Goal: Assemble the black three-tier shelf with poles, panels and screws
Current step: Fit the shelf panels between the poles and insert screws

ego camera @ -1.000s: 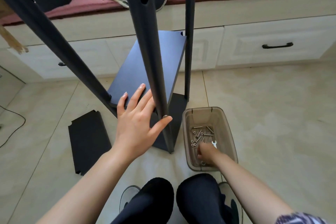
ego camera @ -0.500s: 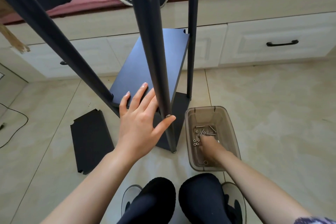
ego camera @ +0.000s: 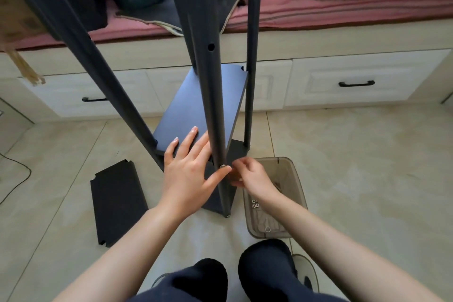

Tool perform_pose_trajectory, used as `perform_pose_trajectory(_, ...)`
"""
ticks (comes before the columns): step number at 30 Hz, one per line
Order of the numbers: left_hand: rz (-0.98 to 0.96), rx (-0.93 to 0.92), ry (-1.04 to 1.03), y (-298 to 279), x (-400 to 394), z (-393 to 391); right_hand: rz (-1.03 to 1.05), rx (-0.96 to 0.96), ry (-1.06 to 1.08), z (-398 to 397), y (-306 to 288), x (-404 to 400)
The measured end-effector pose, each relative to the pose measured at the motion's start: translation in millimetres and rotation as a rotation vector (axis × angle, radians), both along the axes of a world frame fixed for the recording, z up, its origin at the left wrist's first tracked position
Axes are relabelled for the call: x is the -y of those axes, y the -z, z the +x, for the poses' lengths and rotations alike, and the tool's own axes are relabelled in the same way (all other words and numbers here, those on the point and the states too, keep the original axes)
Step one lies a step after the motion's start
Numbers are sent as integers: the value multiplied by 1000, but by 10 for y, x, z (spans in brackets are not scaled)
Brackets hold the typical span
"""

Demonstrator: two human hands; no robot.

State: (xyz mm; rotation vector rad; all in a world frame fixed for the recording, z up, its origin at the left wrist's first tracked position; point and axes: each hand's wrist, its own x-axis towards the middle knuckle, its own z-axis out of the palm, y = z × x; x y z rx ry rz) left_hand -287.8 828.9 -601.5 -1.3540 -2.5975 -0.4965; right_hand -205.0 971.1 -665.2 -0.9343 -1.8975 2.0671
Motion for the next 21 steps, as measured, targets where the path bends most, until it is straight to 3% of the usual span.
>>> perform_pose_trajectory(3,5,2,5,7,30,-32,135,68,-105,-85,31,163)
perform_pose_trajectory(12,1,23,3,45,233,-159,201,8,-193,-245,70,377)
perform_pose_trajectory(21,132,150,-58,-160,579,-369,290,-29,-250,-527,-107,611)
